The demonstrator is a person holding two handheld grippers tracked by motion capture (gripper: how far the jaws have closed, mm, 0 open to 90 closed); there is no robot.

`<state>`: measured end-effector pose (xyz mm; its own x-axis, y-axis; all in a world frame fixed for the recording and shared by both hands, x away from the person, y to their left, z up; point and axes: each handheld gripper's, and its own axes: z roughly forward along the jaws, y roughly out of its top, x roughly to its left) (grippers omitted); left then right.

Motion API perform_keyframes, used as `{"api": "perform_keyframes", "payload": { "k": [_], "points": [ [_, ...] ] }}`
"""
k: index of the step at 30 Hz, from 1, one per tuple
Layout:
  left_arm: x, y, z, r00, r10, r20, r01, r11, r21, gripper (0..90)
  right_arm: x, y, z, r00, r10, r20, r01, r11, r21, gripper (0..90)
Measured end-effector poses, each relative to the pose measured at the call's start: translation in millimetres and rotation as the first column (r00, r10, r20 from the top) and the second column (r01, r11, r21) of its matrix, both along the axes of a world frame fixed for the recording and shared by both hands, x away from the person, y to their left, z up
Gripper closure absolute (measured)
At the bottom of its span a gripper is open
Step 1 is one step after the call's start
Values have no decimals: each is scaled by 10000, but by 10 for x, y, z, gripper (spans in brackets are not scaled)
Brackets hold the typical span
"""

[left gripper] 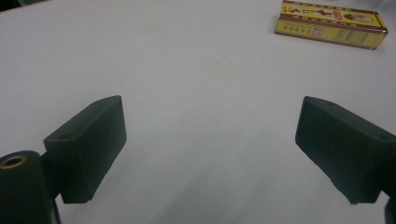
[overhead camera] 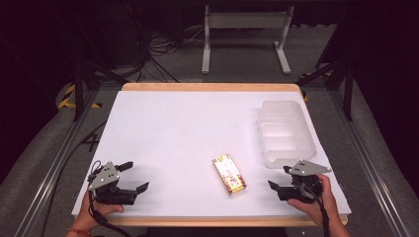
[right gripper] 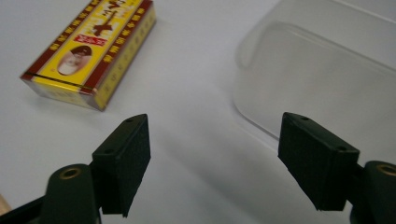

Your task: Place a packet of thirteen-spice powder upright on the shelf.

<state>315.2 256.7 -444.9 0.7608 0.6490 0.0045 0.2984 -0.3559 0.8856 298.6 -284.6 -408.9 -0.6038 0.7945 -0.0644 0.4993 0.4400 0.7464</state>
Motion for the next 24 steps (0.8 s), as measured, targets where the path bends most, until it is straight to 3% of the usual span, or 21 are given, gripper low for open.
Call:
{"api": "perform_keyframes", "payload": {
  "k": [5,6,7,10,14,24],
  "points": [
    [-14,-3,-4,10000,17,-56,-16,10000,40,97,26,265,57,9986,492,-170,-491,9988,69,269],
    [-17,1,-5,10000,18,24,-18,9999,100,97,42,425,82,9974,682,-239,-684,9976,-49,268],
    [-17,1,-5,10000,18,24,-18,9999,100,97,42,425,82,9974,682,-239,-684,9976,-49,268],
    [-17,1,-6,10000,54,42,-55,9999,98,97,110,697,108,9944,946,-478,-962,9948,-321,266],
    [-18,-1,-7,10000,49,37,-50,9999,112,97,224,863,127,9938,789,-780,-827,9955,-457,266],
    [-14,6,-17,10000,61,-11,-61,9999,117,97,777,1312,80,9741,454,-2216,-621,9957,-688,237]
  ]
}}
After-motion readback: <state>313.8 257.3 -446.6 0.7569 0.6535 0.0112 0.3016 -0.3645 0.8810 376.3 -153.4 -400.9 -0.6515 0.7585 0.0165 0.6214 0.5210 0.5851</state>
